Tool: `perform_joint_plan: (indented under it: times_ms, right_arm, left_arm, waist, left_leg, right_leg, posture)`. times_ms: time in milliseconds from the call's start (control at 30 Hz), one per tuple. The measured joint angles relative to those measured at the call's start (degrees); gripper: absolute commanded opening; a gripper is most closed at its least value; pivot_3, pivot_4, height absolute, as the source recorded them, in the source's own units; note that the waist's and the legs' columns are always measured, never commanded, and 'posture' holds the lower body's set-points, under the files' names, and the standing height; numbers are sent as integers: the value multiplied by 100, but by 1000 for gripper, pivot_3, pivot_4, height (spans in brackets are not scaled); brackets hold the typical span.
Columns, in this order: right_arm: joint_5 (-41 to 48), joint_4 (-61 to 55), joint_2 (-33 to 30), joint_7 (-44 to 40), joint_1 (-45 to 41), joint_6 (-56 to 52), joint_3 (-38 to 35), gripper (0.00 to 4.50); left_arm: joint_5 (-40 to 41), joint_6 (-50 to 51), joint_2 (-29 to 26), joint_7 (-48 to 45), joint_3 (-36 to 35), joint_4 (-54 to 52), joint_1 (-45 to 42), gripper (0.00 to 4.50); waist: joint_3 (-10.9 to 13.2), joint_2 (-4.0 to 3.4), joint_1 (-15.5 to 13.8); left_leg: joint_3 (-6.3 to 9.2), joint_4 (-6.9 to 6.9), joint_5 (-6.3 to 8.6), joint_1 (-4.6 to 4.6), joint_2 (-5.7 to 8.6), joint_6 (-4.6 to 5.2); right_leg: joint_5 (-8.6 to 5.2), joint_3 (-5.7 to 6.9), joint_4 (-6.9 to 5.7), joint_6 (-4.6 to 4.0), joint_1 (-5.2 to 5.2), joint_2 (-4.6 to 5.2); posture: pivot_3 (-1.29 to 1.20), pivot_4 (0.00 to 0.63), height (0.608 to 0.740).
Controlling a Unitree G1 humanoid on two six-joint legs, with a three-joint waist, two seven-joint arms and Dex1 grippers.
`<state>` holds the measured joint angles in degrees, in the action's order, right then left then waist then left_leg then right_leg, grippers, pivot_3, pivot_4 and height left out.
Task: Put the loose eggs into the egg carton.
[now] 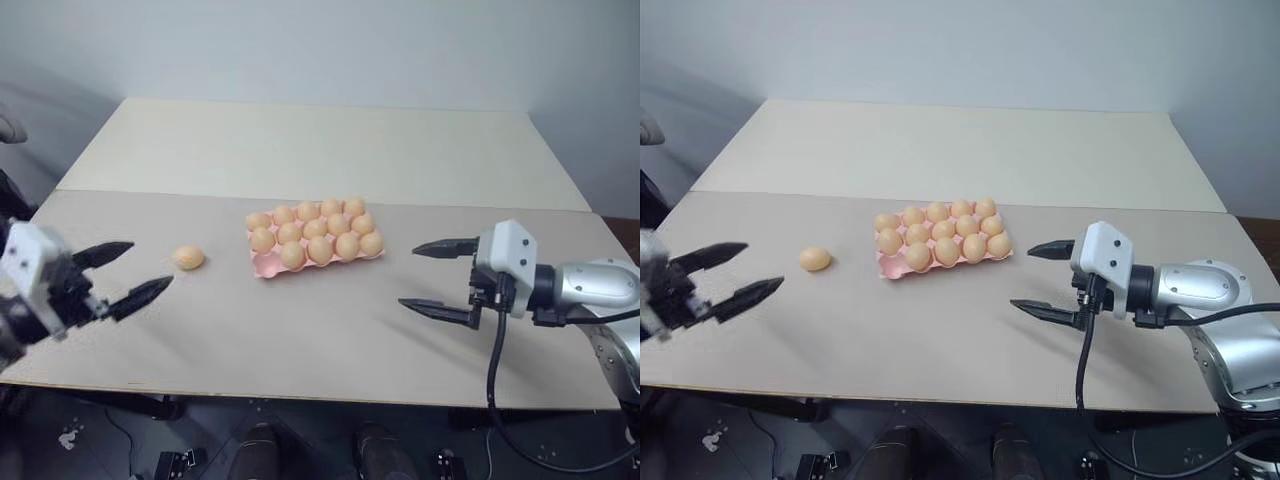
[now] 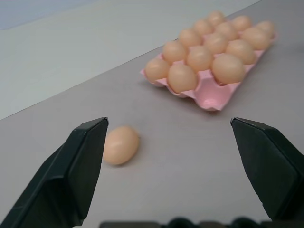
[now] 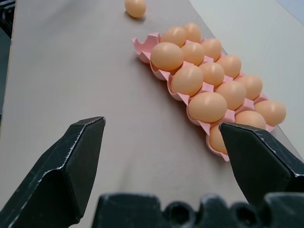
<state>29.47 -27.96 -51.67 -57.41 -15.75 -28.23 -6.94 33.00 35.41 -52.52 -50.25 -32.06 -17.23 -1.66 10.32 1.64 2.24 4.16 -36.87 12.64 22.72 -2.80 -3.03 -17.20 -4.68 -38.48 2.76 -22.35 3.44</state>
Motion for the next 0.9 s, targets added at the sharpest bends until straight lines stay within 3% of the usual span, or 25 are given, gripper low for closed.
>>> perform_joint_plan:
  times_ms: [233, 533, 633, 833, 900]
  right_arm:
    - [19, -65, 8, 100, -85, -53, 42, 4500]
    - [117, -334, -4, 302, 138, -243, -87, 4500]
    - [122, -411, -4, 370, 144, -280, -127, 4500]
    - [231, -460, -5, 453, 147, -431, -219, 4500]
    - [250, -486, -12, 477, 150, -448, -272, 4500]
  left_arm:
    - [-1123, -583, -77, -56, 1838, 2426, -1819, 4476]
    - [-2000, -1609, 374, -302, 2784, 4582, -3034, 4476]
    - [-2248, -1836, 531, -326, 2953, 5089, -3264, 3865]
    - [-2391, -2046, 736, -424, 3039, 5424, -3442, 1973]
    - [-2391, -2045, 737, -441, 3037, 5421, -3444, 1871]
  waist:
    - [2, -3, 35]
    - [1, -2, 33]
    - [1, -2, 22]
    - [1, -2, 18]
    - [1, -2, 23]
  left_leg:
    - [3, 3, 1, 7, 0, 3]
    - [8, -1, 0, 15, 1, 3]
    - [9, -2, 0, 15, 2, 3]
    - [15, -7, 0, 18, 3, 3]
    - [17, -7, 0, 18, 3, 3]
  right_leg:
    - [0, 3, -3, -1, -7, -3]
    - [1, 10, -7, -1, -12, -2]
    - [1, 12, -7, 0, -11, -2]
    - [1, 17, -11, 0, -10, -1]
    - [1, 17, -12, 0, -10, -1]
  posture:
    - [0, 150, 740]
    - [0, 150, 740]
    - [0, 150, 740]
    - [0, 150, 740]
    - [0, 150, 740]
